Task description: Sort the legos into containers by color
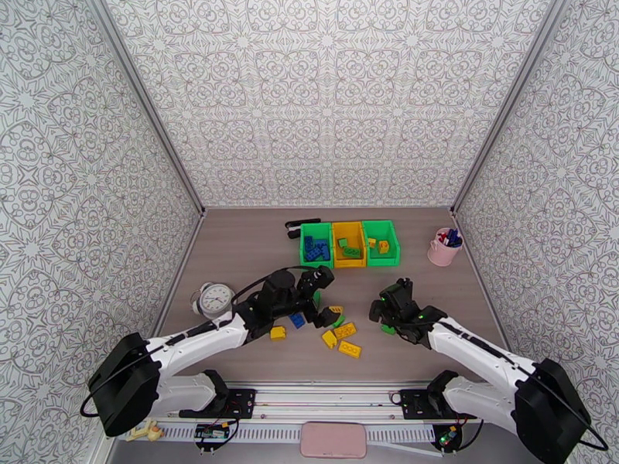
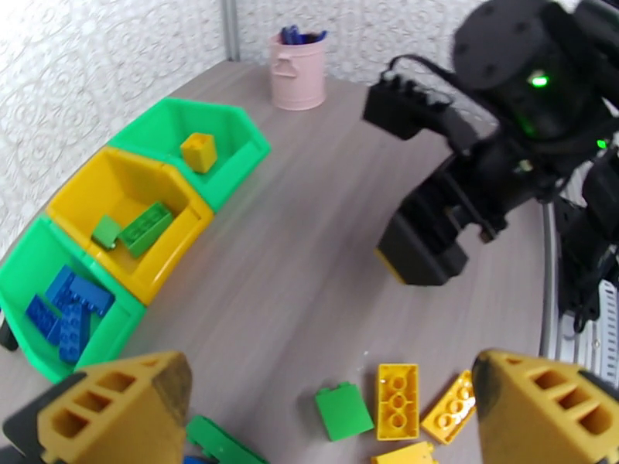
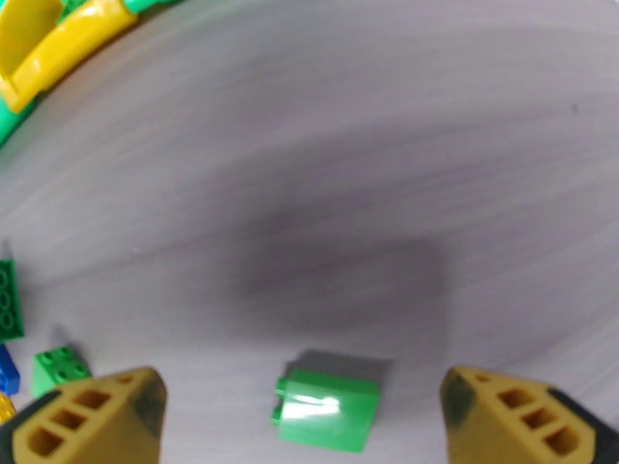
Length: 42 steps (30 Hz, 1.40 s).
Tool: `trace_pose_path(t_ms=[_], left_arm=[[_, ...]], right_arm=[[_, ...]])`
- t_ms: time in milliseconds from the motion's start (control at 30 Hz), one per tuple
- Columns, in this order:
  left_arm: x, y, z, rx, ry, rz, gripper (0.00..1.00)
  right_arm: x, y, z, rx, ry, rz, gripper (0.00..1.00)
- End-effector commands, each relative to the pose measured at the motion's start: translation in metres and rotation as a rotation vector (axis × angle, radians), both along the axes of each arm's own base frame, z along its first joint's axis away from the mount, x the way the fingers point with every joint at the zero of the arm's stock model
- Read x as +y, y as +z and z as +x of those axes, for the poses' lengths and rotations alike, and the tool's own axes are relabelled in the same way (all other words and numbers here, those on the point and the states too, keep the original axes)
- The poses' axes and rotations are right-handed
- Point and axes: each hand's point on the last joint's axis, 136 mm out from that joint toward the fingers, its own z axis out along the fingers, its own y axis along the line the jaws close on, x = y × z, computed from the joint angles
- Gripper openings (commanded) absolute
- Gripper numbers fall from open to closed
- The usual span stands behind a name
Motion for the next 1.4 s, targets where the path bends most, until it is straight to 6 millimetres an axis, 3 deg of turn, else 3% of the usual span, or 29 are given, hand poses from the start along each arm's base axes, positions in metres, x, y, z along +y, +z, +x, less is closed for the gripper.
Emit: trace_pose_path(t_ms=[0,300,633,867,1133,1367], left_arm=[[-0.004,0.000,-0.021,-0.036,-0.119,0.005,1.00],[-0.005,-0.001,-0.015,-0.030,-0.085,-0.006,1.00],[-0.005,-0.001,-0.014,-0.032,-0.082,-0.019,1.00],[-0.004,-0.003,-0.014,-0.025,-0.080,-0.011,1.00],[-0.004,-0.005,-0.014,-0.017,-0.074,-0.013,1.00],[-0.006,-0.006,-0.013,-0.015,-0.077,-0.013,1.00]], right_arm=[[-0.001,-0.015,-0.007,0.062,-0.029,0.005,0.96],[0.002,-0.036,-0.011,0.133,-0.030,-0.006,0.92],[0.004,-0.050,-0.016,0.188,-0.041,-0.003,0.69],[0.003,-0.048,-0.017,0.200,-0.052,-0.014,0.57],[0.003,-0.042,-0.024,0.224,-0.065,-0.012,0.64],[0.006,-0.033,-0.024,0.211,-0.070,0.008,0.51]])
